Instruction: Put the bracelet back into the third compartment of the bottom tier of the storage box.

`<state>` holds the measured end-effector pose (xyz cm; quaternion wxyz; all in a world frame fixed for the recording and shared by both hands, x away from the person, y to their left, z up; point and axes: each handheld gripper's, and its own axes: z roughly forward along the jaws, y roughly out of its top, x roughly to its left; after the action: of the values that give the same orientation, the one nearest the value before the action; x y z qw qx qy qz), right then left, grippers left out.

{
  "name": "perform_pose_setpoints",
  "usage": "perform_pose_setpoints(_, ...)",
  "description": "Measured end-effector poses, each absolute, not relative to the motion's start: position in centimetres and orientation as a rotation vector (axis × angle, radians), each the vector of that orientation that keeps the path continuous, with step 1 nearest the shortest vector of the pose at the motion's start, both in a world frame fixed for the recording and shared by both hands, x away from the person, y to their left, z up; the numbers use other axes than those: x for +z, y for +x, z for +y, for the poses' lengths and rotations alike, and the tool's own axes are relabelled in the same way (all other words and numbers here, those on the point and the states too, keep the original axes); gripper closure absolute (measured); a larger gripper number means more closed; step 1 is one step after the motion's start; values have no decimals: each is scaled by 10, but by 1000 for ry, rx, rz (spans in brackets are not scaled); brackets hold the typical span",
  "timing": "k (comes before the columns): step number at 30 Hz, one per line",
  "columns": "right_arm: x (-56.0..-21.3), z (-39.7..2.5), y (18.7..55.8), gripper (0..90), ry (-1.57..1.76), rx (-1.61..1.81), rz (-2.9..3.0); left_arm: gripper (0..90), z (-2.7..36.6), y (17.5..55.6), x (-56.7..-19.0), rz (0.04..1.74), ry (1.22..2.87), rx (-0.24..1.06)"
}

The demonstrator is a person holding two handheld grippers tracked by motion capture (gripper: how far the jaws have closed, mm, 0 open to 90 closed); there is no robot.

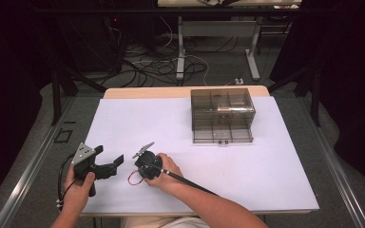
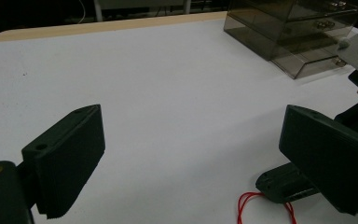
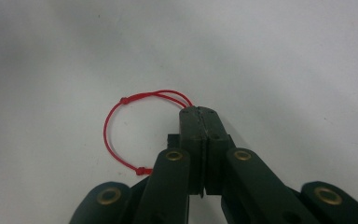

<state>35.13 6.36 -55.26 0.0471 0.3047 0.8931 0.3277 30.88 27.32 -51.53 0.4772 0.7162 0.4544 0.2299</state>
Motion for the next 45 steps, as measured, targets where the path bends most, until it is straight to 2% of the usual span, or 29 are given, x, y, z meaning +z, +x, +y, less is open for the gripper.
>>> perform_pose_setpoints(11,-554,66,350,900,923,1103,2666,72,274,309,-515,1111,1745,565)
perform_pose_setpoints(45,-530,47,362,900,995,1154,2606,72,274,308,-515,1113,1744,566)
